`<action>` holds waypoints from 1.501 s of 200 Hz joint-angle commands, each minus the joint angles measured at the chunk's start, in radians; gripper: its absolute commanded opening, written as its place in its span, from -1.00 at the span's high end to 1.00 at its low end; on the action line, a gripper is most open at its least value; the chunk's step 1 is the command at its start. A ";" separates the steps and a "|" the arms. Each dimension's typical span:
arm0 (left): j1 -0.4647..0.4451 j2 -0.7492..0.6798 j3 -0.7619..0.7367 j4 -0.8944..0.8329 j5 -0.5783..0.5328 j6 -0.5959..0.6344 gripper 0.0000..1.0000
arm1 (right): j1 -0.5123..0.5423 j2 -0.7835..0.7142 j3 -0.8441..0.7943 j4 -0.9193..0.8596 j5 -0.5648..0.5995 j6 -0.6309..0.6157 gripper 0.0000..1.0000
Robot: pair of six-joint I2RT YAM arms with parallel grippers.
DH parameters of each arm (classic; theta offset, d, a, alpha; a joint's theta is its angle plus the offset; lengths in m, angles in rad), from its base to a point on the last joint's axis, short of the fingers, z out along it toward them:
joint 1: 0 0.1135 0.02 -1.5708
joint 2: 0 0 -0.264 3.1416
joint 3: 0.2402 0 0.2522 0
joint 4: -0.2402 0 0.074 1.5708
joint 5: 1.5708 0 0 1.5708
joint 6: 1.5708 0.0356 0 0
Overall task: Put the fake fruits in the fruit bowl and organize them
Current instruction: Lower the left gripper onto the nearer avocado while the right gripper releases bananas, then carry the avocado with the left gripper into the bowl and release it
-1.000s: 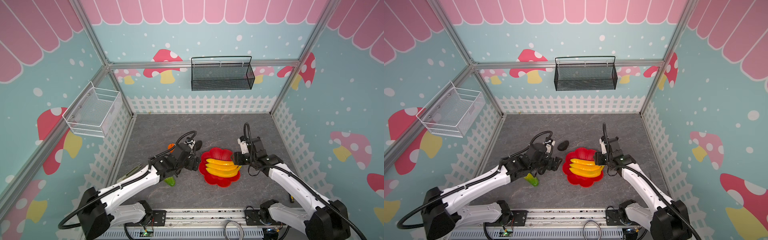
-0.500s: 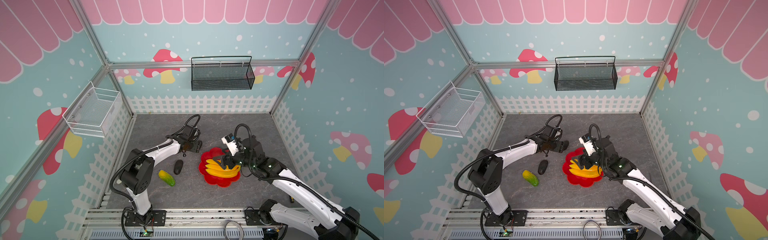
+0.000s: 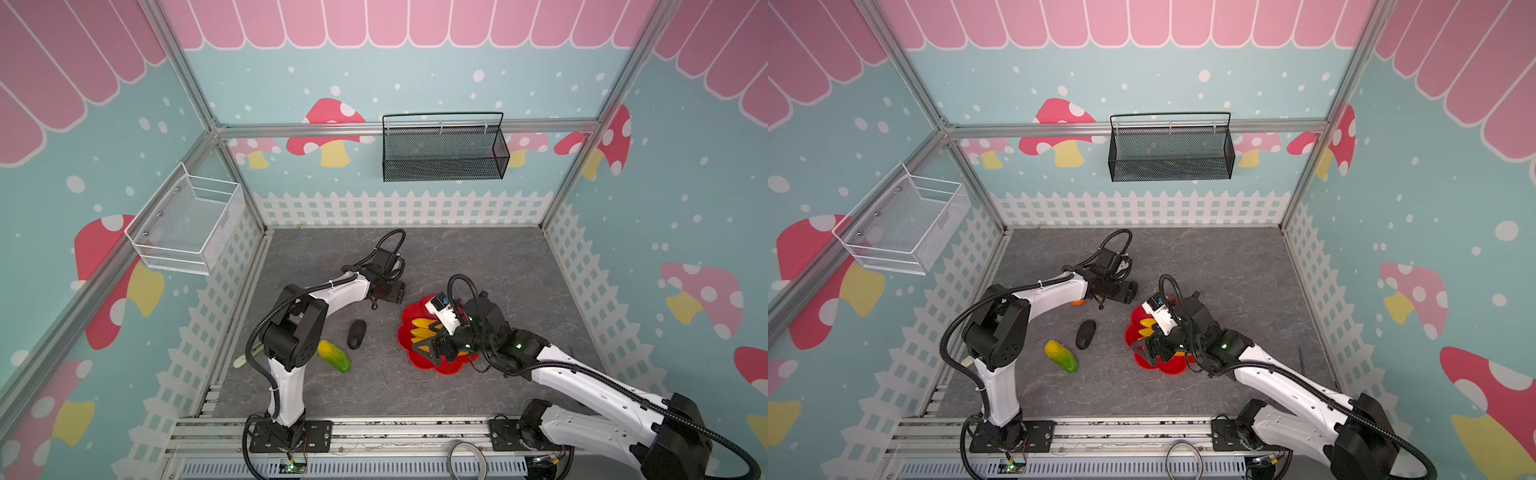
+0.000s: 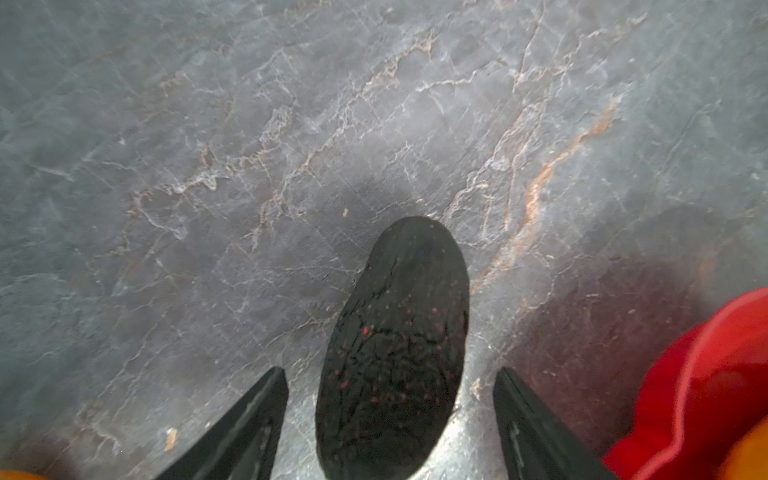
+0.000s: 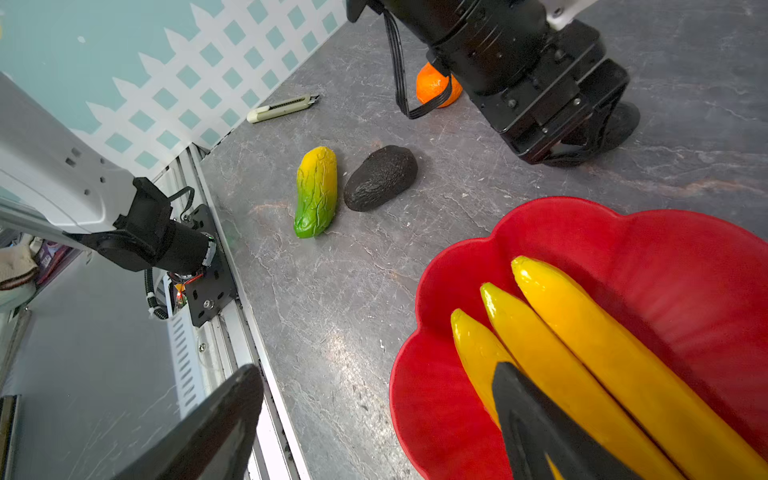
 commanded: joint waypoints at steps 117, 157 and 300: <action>-0.058 -0.185 -0.086 0.084 0.025 0.037 -0.01 | -0.004 -0.267 -0.122 -0.065 0.283 0.169 -0.96; -0.170 -0.264 -0.101 0.068 -0.017 0.082 -0.01 | -0.007 -0.347 -0.164 -0.089 0.289 0.207 -0.96; -0.322 0.026 0.133 0.055 0.135 0.111 -0.01 | -0.009 -0.468 -0.211 -0.163 0.343 0.265 -0.96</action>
